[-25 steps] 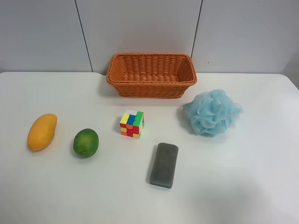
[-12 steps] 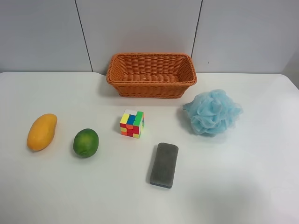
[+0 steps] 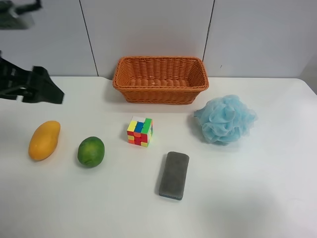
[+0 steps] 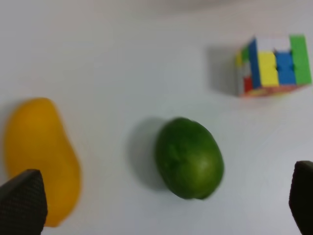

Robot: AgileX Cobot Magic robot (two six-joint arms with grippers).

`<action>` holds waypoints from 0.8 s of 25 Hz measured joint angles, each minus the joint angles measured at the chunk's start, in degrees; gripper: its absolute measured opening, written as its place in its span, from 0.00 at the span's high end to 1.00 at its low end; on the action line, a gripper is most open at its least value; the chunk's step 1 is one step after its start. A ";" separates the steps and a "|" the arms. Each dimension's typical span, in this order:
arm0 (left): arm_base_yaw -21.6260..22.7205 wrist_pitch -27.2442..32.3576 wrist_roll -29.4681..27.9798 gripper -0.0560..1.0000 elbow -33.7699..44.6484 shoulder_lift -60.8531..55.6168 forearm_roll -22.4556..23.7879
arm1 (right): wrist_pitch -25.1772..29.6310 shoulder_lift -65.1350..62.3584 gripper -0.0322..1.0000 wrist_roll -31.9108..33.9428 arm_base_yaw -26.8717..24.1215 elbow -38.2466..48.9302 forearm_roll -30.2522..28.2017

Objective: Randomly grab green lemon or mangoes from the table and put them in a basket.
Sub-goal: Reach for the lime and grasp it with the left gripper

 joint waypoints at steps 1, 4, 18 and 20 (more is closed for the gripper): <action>-1.30 0.00 0.00 0.01 -0.09 2.69 -0.31 | 0.00 0.00 0.01 0.00 0.00 0.00 0.00; -3.92 -0.06 0.00 0.01 -0.09 9.91 -0.76 | 0.00 0.00 0.01 0.00 0.00 0.00 0.00; -5.13 -7.36 0.22 0.01 -0.49 27.00 -3.01 | 0.00 0.00 0.01 0.00 0.00 0.00 0.00; -5.13 -8.14 0.22 0.01 -0.49 28.86 -3.01 | 0.00 0.00 0.01 0.00 0.00 0.00 0.00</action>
